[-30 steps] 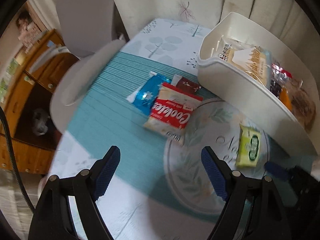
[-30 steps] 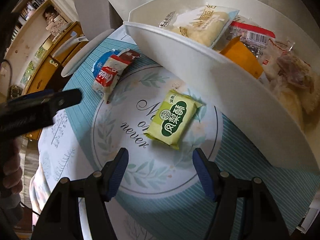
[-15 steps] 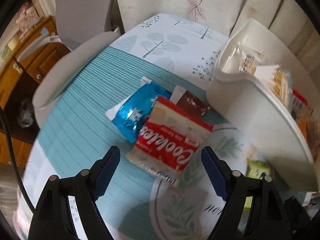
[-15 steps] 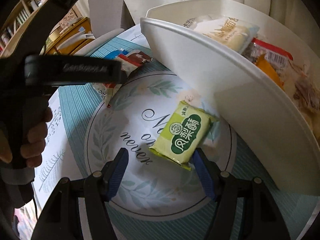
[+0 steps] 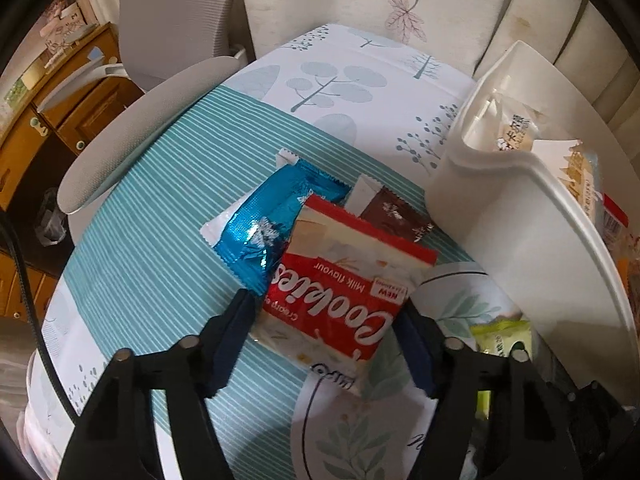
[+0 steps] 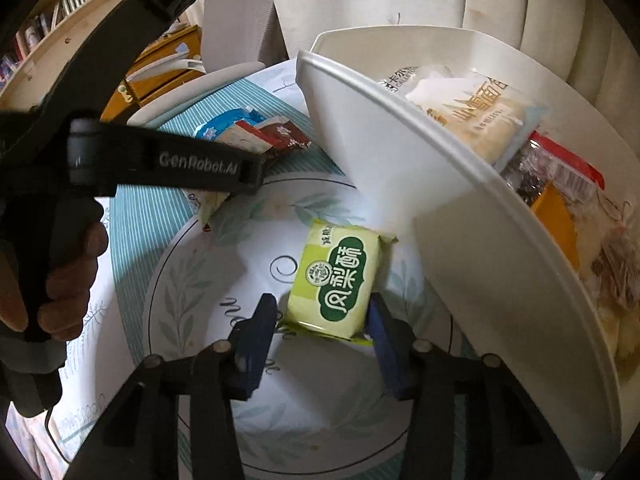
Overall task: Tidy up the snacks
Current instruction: 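Grasp the red Cookies bag with the left gripper while the right grasps the green pack, then carry the Cookies bag and green pack into the white tray and release both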
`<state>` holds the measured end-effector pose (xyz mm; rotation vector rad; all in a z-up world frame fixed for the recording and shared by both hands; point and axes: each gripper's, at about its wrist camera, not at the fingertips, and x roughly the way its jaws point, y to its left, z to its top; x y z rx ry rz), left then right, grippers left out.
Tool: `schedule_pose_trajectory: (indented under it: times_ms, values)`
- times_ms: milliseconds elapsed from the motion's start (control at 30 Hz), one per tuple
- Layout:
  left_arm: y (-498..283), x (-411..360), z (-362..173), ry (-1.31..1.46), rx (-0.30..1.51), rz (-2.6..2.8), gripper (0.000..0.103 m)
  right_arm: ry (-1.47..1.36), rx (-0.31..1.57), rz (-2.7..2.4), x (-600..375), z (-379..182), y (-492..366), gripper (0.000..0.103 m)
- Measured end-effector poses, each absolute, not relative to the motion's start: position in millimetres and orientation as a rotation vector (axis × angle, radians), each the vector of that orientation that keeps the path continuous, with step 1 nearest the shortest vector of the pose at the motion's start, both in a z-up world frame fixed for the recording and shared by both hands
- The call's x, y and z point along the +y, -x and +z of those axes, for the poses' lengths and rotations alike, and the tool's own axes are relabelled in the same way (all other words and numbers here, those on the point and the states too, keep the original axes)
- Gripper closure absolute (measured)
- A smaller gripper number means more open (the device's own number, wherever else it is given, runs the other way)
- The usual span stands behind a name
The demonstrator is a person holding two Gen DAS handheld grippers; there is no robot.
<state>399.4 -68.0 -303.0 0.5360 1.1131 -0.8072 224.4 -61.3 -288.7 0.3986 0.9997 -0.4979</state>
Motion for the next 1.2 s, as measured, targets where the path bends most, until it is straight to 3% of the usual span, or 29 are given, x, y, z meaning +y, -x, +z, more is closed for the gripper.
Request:
schedule_pose_trajectory:
  times_ms: [300, 733, 1200]
  values:
    - [-395.5, -53.8, -299.0, -0.484, 1.127, -0.740, 0.054, -0.367, 1.040, -0.396, -69.7, -287.9, -236.8, 0.060]
    - [-358.8, 4.9, -285.7, -0.352, 1.241, -0.606, 0.055, -0.333, 1.058, -0.325, -62.3, -261.7, -207.0, 0.062]
    - [-283.1, 101.1, -215.8, -0.199, 1.281, -0.468, 0.055, -0.222, 1.005, -0.206, -20.4, -198.4, -170.8, 0.062]
